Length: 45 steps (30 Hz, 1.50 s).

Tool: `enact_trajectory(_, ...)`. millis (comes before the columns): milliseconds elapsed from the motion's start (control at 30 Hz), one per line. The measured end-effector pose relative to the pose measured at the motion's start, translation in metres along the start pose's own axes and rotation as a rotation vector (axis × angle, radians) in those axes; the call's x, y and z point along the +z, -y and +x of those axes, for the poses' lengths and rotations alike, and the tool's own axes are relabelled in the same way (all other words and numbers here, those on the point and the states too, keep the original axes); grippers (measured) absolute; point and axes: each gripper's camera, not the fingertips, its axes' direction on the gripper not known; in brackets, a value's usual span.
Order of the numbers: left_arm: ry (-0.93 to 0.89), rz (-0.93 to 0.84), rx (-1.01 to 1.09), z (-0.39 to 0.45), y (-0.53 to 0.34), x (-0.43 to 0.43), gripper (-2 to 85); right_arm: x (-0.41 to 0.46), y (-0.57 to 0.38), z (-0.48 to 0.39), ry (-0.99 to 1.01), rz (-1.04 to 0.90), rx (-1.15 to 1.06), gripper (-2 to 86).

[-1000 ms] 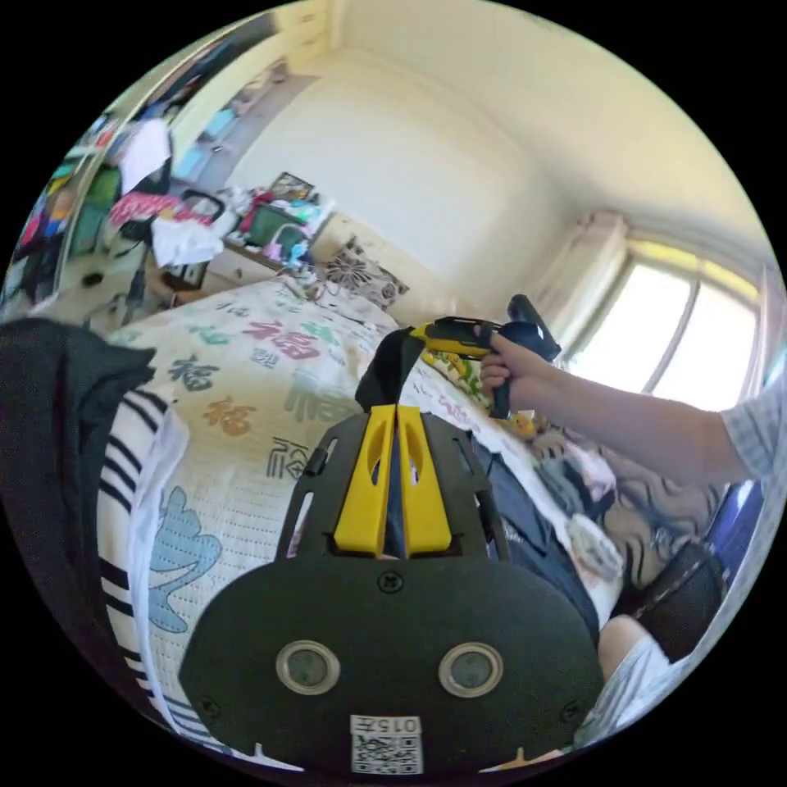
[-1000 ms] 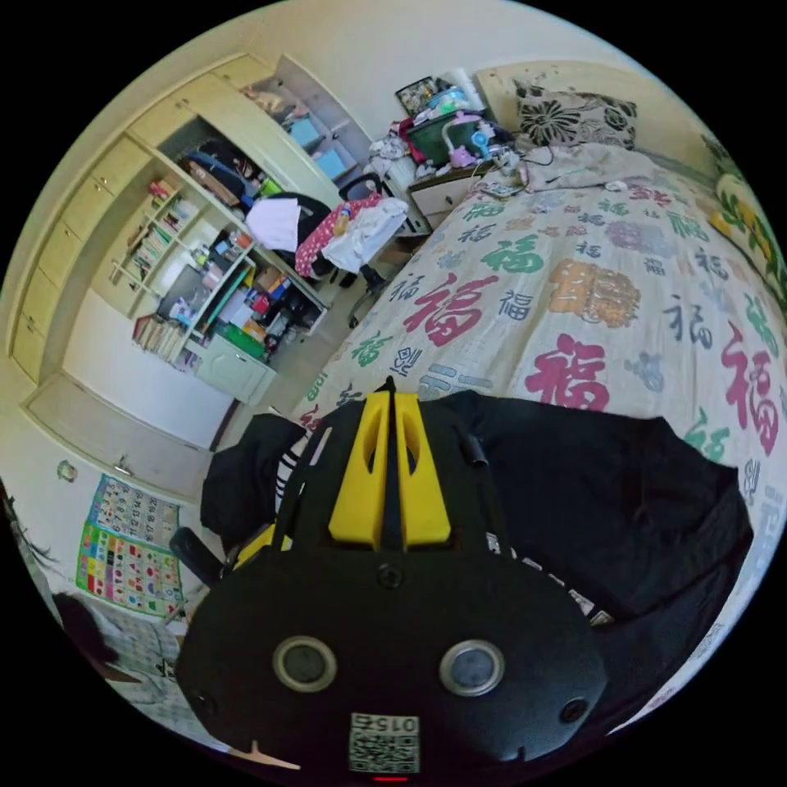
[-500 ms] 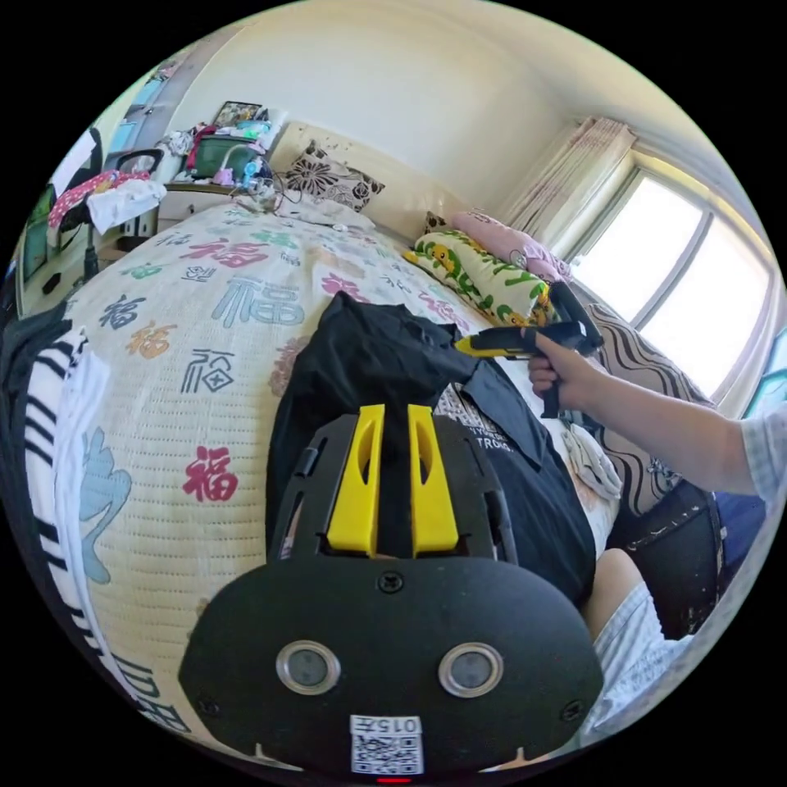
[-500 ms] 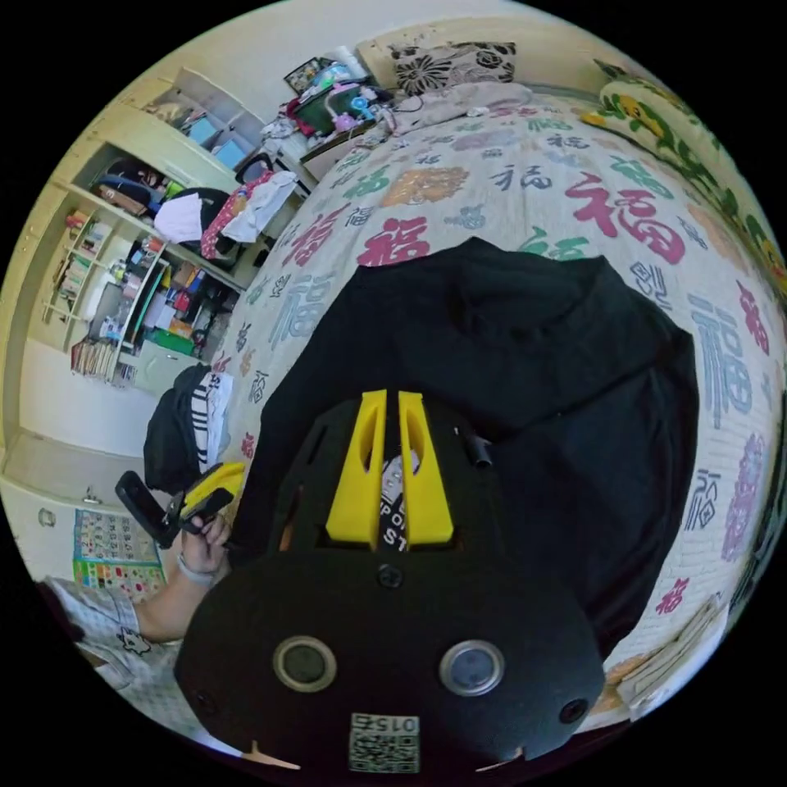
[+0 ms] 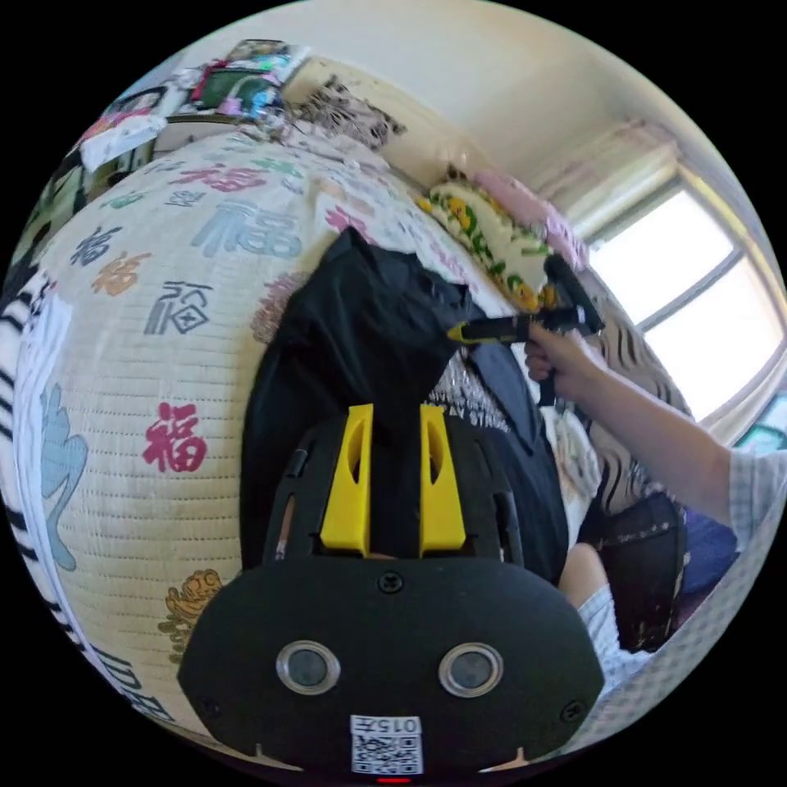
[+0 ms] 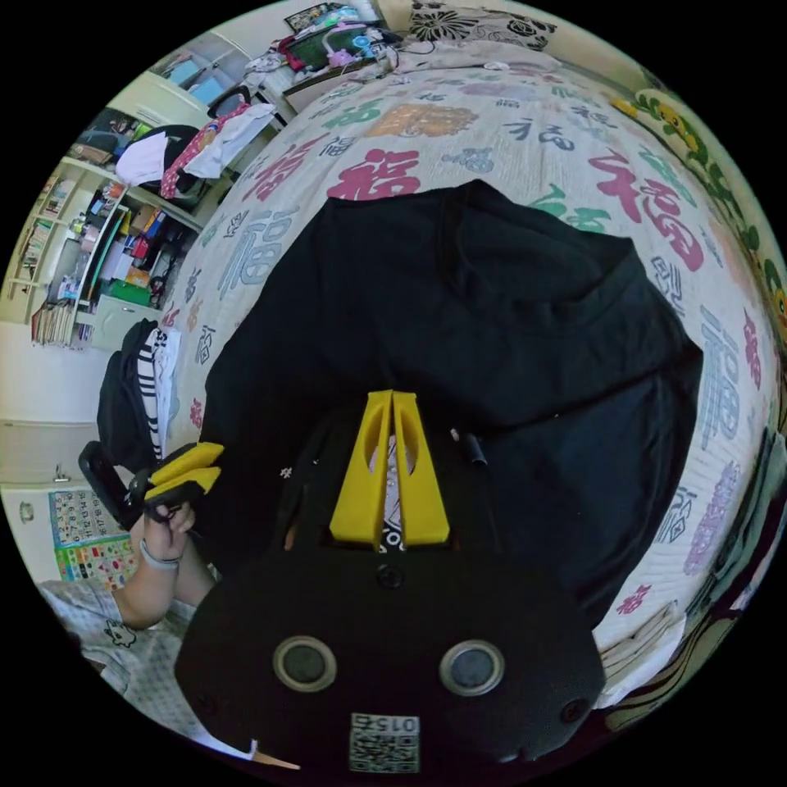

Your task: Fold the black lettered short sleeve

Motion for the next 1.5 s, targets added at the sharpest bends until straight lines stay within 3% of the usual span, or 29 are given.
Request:
enact_trajectory(100, -0.022, 0.126, -0.156, -0.025, 0.009, -0.014, 8.6, -0.019, 0.023, -0.002, 0.039, 0.026, -0.055, 5.2)
enact_trajectory(400, -0.093, 0.171, -0.351, -0.067, 0.044, 0.016, 6.4, -0.020, 0.103, -0.001, 0.251, 0.049, 0.035, 6.2)
enact_trajectory(500, -0.134, 0.179, -0.383, -0.076, 0.050, 0.025, 2.7, -0.013, 0.114, 0.000, 0.315, 0.014, 0.059, 2.3)
enact_trajectory(600, -0.070, 0.178, -0.380, -0.076, 0.054, 0.028, 0.3, -0.020, 0.117, -0.009, 0.182, 0.015, -0.003, -0.3)
enact_trajectory(767, 0.053, 0.181, -0.306, -0.058, 0.066, 0.034, 0.7, -0.033, 0.111, -0.016, 0.123, 0.038, -0.040, 0.3)
enact_trajectory(933, -0.011, 0.171, -0.299, -0.051, 0.073, 0.030, 6.4, -0.067, 0.078, -0.015, 0.153, 0.064, -0.102, 4.0)
enact_trajectory(1133, -0.099, 0.025, -0.230, -0.016, 0.074, 0.049, 8.2, -0.085, 0.002, -0.012, 0.059, -0.142, -0.243, 6.1)
enact_trajectory(1200, -0.105, 0.006, -0.248, -0.008, 0.081, 0.064, 6.7, -0.083, -0.019, -0.013, 0.015, -0.189, -0.245, 3.2)
enact_trajectory(1333, -0.088, -0.023, -0.251, 0.006, 0.094, 0.077, 2.2, -0.090, -0.037, -0.026, -0.067, -0.167, -0.270, -0.6)
enact_trajectory(1500, 0.066, -0.033, -0.160, 0.041, 0.106, 0.076, 1.5, -0.115, -0.056, -0.018, -0.199, -0.071, -0.196, -0.8)
